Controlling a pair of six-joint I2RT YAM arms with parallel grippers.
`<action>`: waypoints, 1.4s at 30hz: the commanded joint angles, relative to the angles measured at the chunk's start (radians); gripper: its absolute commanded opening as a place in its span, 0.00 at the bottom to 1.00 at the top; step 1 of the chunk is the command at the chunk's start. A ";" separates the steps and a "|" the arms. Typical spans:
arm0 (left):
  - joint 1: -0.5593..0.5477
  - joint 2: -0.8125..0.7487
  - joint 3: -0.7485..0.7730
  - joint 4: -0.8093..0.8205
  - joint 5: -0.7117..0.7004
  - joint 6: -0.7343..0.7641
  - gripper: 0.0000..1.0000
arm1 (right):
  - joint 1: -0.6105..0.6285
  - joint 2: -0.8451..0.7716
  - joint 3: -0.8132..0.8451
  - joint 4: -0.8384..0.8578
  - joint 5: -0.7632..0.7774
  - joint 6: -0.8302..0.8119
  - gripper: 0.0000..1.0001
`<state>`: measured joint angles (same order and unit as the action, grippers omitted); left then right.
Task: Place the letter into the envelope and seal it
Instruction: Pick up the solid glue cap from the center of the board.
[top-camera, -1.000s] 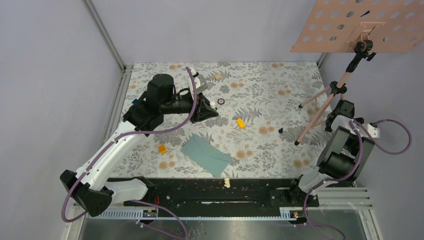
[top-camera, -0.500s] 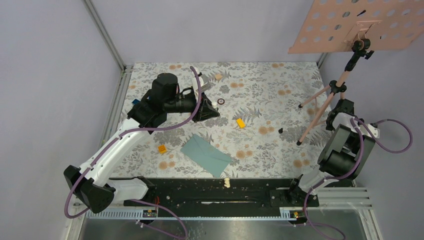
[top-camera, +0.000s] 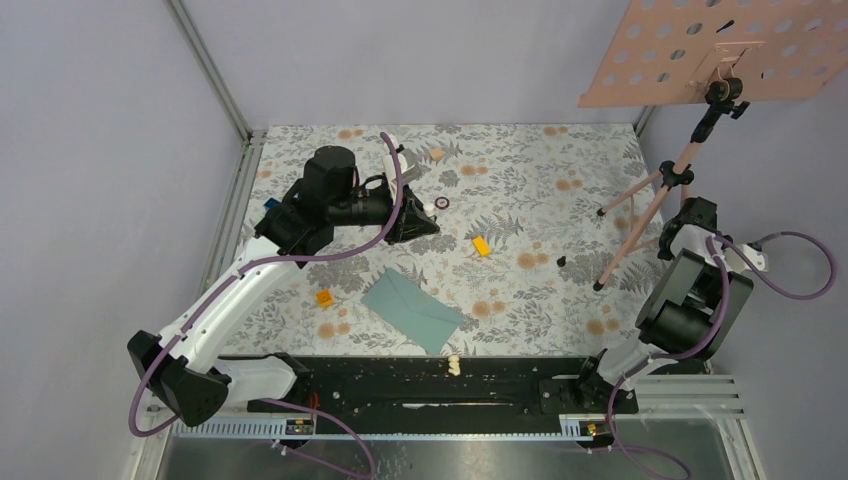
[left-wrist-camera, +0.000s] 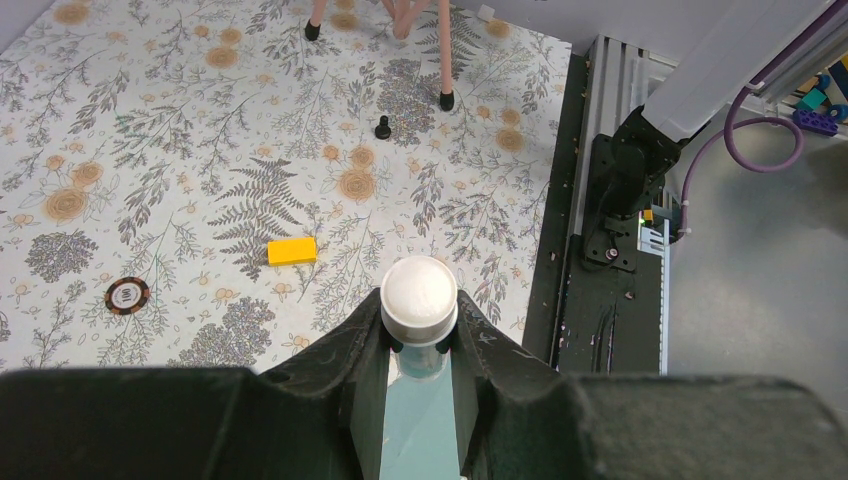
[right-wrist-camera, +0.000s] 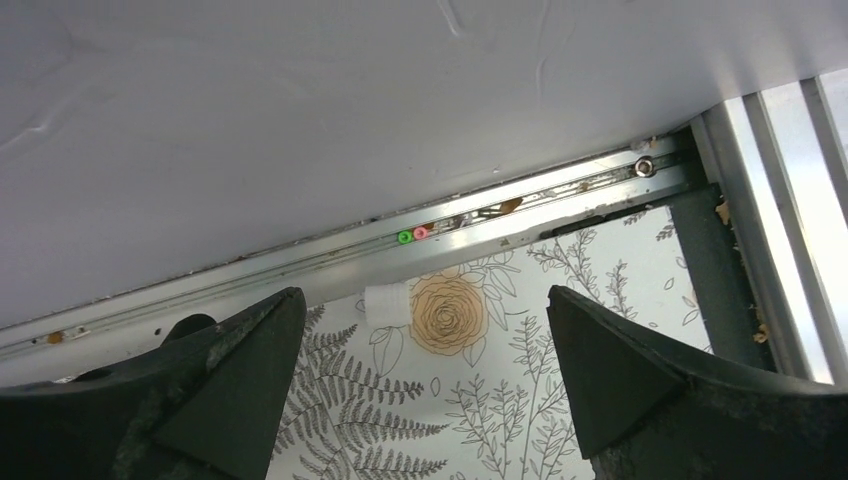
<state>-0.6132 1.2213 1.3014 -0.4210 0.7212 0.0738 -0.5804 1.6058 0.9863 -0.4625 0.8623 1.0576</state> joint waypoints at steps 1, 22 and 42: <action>-0.003 -0.008 0.029 0.034 -0.008 0.001 0.00 | -0.022 0.002 0.038 -0.017 0.020 -0.074 0.99; -0.003 -0.031 0.019 0.025 -0.011 0.009 0.00 | -0.120 0.111 0.156 -0.177 -0.398 -0.084 1.00; -0.003 -0.044 0.010 0.013 -0.017 0.034 0.00 | -0.128 0.111 0.160 -0.151 -0.426 -0.181 0.96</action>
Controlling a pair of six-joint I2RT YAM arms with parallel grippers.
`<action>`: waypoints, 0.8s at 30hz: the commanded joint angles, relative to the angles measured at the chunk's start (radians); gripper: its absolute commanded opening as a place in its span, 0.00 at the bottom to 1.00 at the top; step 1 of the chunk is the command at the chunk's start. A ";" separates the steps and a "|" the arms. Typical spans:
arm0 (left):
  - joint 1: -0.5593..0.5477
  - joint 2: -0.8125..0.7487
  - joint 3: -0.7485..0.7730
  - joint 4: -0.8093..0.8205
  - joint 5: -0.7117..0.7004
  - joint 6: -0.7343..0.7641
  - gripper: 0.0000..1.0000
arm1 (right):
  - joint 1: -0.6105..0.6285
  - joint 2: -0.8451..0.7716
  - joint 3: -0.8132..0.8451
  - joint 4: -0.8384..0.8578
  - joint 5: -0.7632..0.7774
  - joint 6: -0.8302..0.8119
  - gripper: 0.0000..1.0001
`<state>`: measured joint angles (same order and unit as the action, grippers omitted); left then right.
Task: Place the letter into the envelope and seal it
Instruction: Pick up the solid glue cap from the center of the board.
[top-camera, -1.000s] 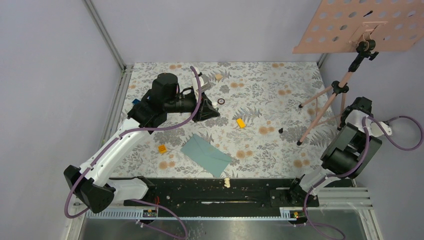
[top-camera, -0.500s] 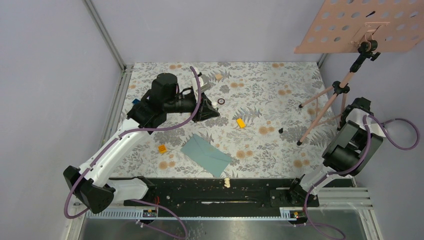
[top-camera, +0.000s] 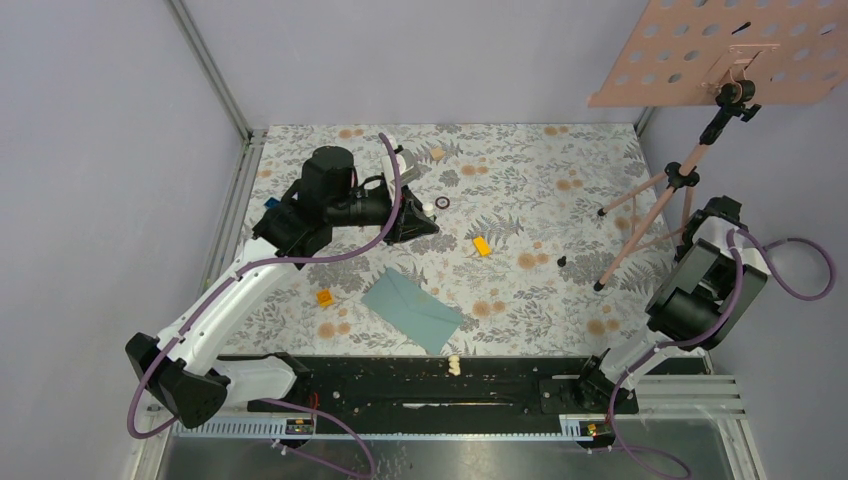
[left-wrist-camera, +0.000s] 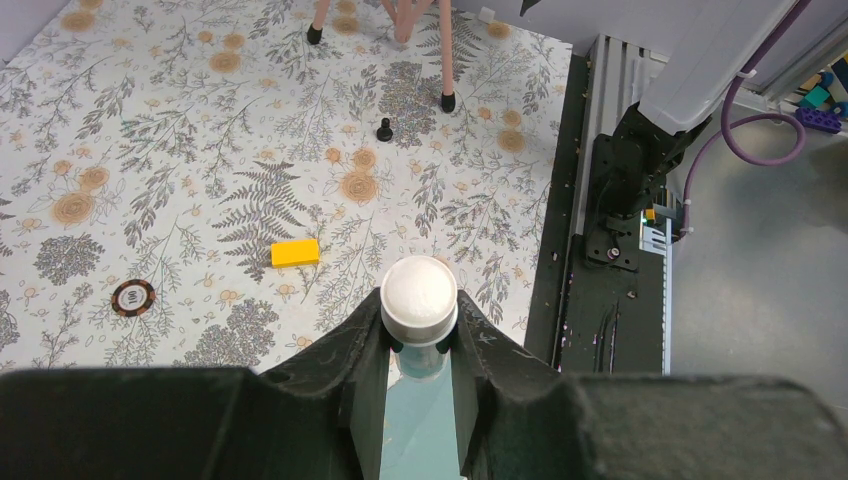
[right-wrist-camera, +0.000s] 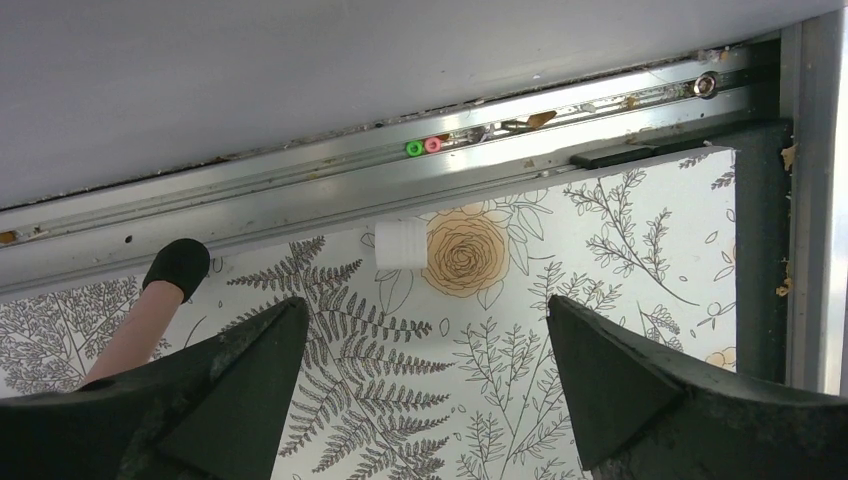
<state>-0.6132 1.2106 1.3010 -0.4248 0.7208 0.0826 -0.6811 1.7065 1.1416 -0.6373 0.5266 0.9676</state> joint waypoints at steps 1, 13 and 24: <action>-0.003 -0.035 0.010 0.016 -0.018 0.027 0.00 | -0.028 0.008 0.002 0.033 -0.094 -0.106 0.96; -0.002 -0.059 -0.014 0.014 -0.024 0.040 0.00 | 0.005 -0.077 -0.033 0.145 -0.059 -0.379 0.95; -0.002 -0.095 -0.024 0.011 -0.032 0.050 0.00 | 0.020 -0.143 -0.134 0.311 -0.056 -0.587 0.89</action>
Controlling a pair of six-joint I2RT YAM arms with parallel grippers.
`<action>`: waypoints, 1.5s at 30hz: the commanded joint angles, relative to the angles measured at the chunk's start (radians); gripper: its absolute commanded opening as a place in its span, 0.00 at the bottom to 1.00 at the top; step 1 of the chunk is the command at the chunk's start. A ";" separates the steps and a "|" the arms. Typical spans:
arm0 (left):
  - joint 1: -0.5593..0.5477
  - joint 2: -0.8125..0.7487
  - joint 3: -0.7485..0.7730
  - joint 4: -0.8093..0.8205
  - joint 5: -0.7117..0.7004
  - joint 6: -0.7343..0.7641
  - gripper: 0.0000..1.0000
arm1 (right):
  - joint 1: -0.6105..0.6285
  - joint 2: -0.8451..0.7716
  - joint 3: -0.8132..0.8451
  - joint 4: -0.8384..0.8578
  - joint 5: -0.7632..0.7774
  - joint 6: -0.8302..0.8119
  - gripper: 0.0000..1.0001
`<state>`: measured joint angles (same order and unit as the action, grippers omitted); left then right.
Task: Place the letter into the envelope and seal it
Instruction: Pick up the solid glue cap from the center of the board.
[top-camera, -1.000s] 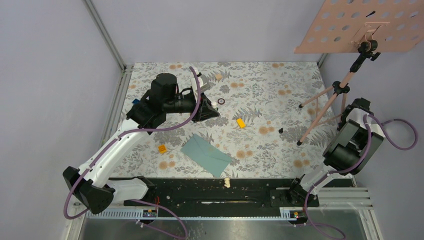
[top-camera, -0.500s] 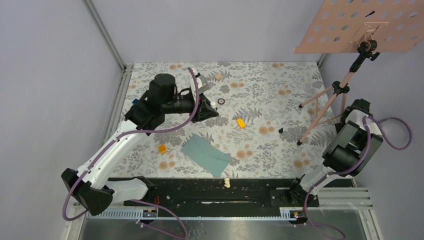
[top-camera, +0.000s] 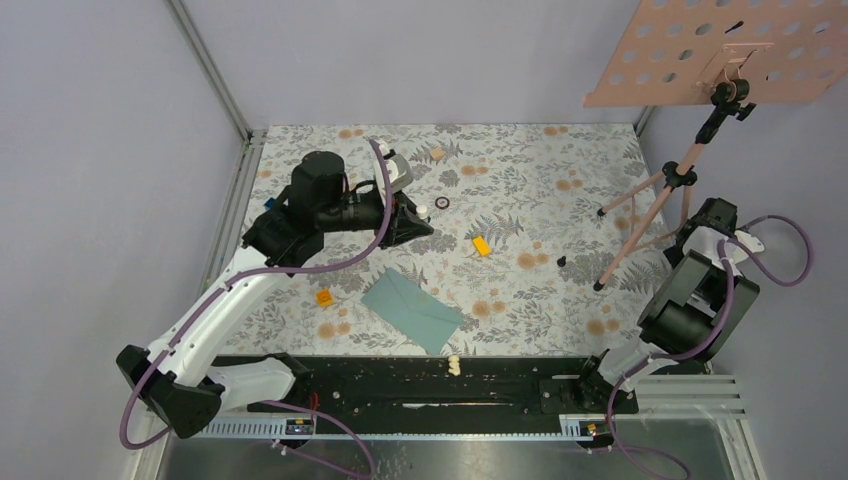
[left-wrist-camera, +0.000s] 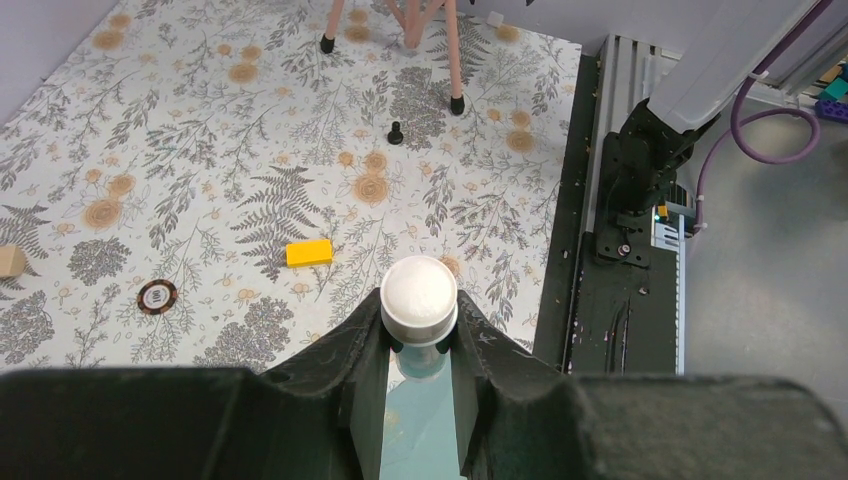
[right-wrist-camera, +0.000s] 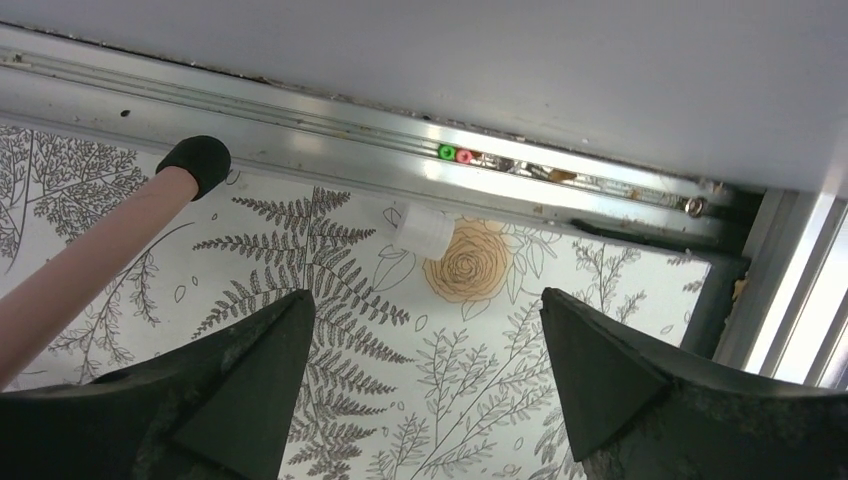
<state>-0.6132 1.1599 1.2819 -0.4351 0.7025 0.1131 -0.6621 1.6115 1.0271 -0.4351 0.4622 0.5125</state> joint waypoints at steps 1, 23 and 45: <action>-0.002 -0.049 -0.011 0.024 -0.013 0.015 0.00 | 0.001 -0.059 -0.032 0.125 0.005 -0.137 0.88; -0.005 -0.219 -0.229 0.112 -0.088 0.020 0.00 | -0.009 -0.321 -0.286 0.231 0.127 -0.249 0.90; -0.009 -0.206 -0.240 0.123 -0.075 0.020 0.00 | -0.014 -0.286 -0.371 0.339 -0.278 -0.684 0.79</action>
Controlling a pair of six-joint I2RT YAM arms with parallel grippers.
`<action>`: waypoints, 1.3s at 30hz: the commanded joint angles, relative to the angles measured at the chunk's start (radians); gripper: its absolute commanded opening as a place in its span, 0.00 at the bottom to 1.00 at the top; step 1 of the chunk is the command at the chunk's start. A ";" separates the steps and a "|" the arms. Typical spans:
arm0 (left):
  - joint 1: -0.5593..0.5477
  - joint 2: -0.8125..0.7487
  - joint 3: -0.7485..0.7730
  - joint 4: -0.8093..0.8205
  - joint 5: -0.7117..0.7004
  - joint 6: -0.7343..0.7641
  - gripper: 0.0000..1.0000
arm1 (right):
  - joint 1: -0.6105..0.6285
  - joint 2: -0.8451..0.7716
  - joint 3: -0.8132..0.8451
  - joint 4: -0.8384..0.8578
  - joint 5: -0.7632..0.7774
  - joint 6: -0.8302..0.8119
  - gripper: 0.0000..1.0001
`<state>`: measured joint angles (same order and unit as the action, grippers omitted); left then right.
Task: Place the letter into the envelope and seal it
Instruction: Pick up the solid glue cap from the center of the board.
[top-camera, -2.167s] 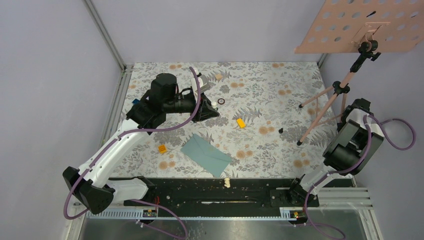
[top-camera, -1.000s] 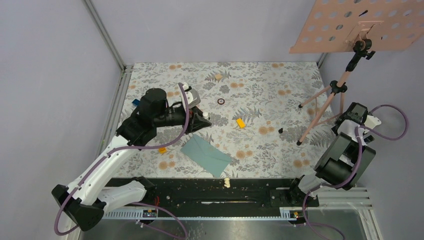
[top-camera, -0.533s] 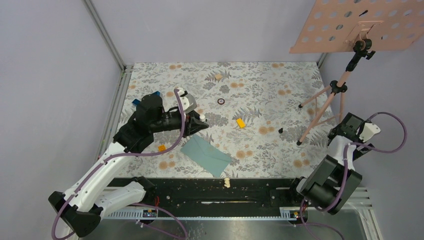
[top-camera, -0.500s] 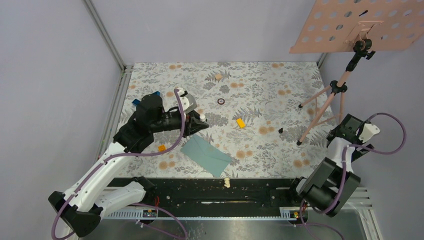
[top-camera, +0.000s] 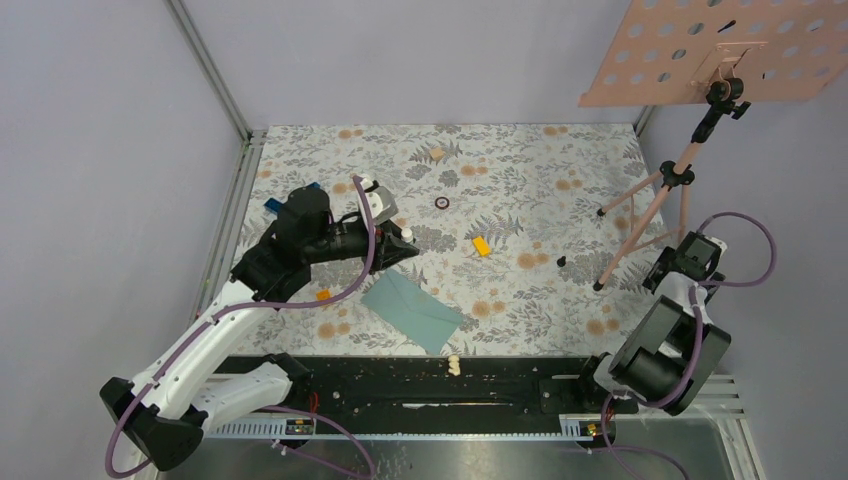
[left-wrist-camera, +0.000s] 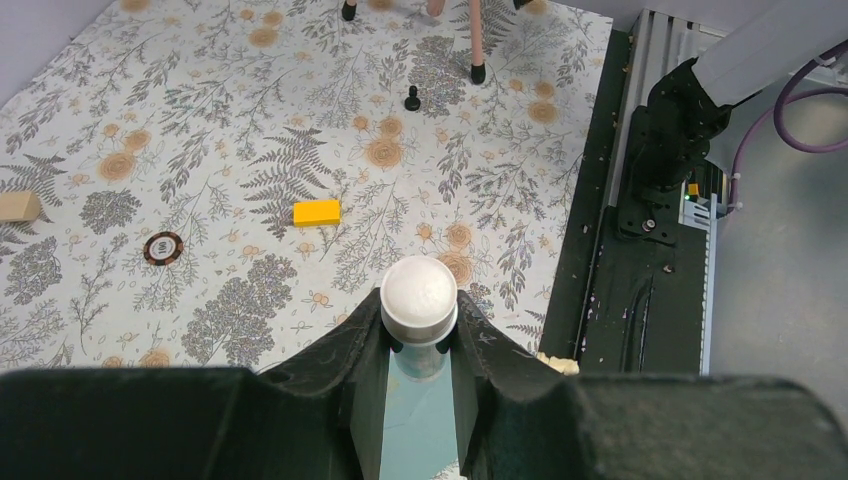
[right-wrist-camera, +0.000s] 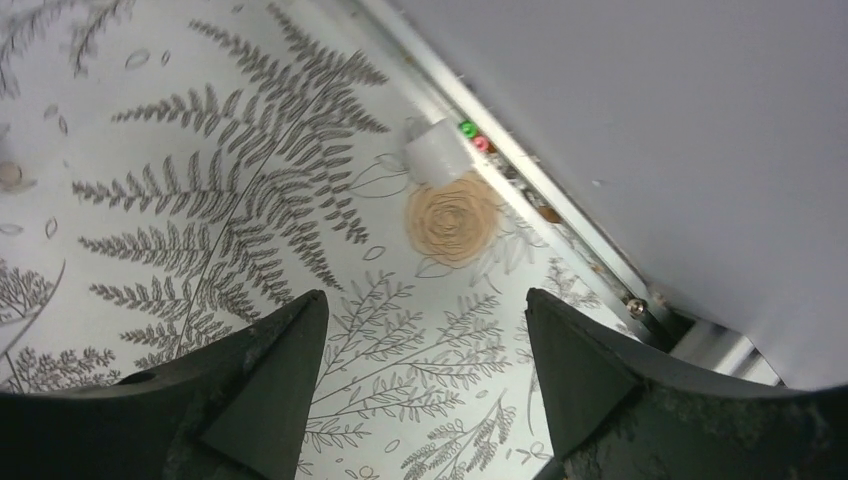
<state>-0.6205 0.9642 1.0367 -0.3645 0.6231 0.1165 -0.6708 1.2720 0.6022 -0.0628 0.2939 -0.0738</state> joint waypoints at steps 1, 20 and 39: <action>-0.002 -0.010 0.005 0.053 0.003 0.017 0.00 | -0.006 0.060 0.061 -0.038 -0.115 -0.106 0.78; -0.002 0.018 0.025 0.038 0.004 0.022 0.00 | -0.015 0.256 0.235 -0.110 -0.163 -0.344 0.72; -0.002 0.047 0.037 0.020 -0.003 0.035 0.00 | -0.056 0.342 0.258 -0.130 -0.202 -0.422 0.61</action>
<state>-0.6205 1.0042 1.0374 -0.3664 0.6231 0.1314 -0.7212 1.5837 0.8406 -0.1463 0.1066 -0.4538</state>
